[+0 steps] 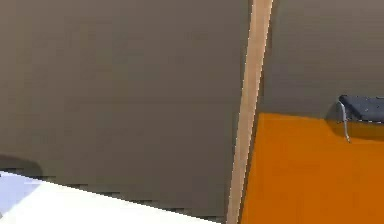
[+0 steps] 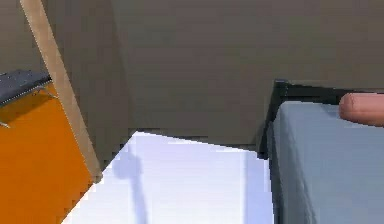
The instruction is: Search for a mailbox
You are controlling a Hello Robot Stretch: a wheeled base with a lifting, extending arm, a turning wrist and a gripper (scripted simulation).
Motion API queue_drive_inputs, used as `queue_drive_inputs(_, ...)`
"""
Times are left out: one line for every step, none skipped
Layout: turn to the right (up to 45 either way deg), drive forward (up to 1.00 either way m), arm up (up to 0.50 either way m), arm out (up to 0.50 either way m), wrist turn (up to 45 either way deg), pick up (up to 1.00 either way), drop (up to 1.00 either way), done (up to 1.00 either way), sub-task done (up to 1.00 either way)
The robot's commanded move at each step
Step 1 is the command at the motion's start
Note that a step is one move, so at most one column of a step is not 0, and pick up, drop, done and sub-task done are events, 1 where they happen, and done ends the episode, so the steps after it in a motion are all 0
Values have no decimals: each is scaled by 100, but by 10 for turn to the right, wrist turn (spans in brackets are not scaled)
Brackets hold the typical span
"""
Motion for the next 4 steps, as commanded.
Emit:
queue_drive_inputs(120, 0, 0, 0, 0, 0, 0, 0, 0)
queue_drive_inputs(0, 5, 0, 0, 0, 0, 0, 0, 0)
queue_drive_inputs(300, 0, 0, 0, 0, 0, 0, 0, 0)
queue_drive_inputs(0, 60, 0, 0, 0, 0, 0, 0, 0)
